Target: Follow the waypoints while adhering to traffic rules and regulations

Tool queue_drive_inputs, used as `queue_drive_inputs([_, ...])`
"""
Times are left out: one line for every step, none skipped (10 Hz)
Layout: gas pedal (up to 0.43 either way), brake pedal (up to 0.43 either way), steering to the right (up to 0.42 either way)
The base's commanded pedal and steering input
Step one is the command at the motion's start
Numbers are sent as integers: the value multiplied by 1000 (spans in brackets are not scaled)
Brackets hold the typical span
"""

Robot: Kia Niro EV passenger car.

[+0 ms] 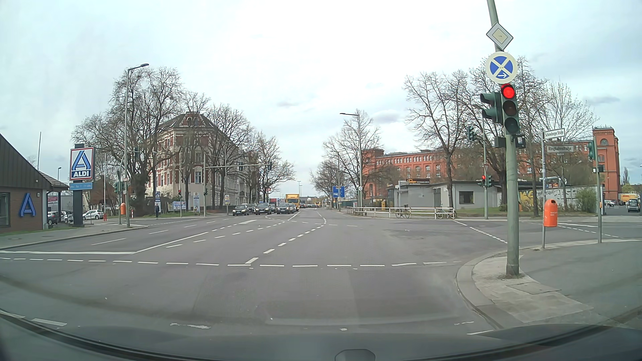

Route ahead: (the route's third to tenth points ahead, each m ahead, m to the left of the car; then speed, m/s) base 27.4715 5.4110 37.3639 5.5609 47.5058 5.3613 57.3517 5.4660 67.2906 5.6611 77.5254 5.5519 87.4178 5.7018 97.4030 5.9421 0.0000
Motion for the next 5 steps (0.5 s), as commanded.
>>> queue_drive_inputs([0,348,0])
queue_drive_inputs([0,348,-1])
queue_drive_inputs([0,348,-1])
queue_drive_inputs([0,348,-1])
queue_drive_inputs([0,348,-1])
